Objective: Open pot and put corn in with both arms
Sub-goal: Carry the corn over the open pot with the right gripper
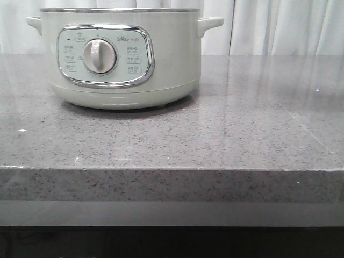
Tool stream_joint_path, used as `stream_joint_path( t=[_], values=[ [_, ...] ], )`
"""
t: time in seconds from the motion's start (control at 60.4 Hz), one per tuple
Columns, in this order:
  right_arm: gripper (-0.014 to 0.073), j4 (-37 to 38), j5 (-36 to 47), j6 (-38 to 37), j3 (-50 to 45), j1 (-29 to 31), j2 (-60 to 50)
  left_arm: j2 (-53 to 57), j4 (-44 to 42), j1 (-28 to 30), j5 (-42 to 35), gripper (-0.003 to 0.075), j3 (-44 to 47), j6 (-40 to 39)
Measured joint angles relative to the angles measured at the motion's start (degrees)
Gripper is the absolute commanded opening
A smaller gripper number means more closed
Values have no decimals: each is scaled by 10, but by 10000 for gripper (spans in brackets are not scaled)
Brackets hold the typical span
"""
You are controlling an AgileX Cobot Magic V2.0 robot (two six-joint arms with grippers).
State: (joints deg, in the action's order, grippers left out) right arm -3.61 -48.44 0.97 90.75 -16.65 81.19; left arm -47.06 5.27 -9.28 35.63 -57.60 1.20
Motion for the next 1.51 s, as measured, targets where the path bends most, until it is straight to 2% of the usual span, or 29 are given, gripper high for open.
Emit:
stream_joint_path(
  t=[0.282,0.613,0.878,1.309,1.508],
  values=[
    [322,-2,36,19,25,-85,9,0,0,0,0,274,0,0],
    [322,-14,47,22,131,-163,102,0,0,0,0,274,0,0],
    [322,-43,75,22,179,-177,185,0,0,0,0,274,0,0],
    [322,-43,82,24,184,-177,271,0,0,0,0,274,0,0],
    [322,-20,64,25,184,-177,290,0,0,0,0,274,0,0]
  ],
)
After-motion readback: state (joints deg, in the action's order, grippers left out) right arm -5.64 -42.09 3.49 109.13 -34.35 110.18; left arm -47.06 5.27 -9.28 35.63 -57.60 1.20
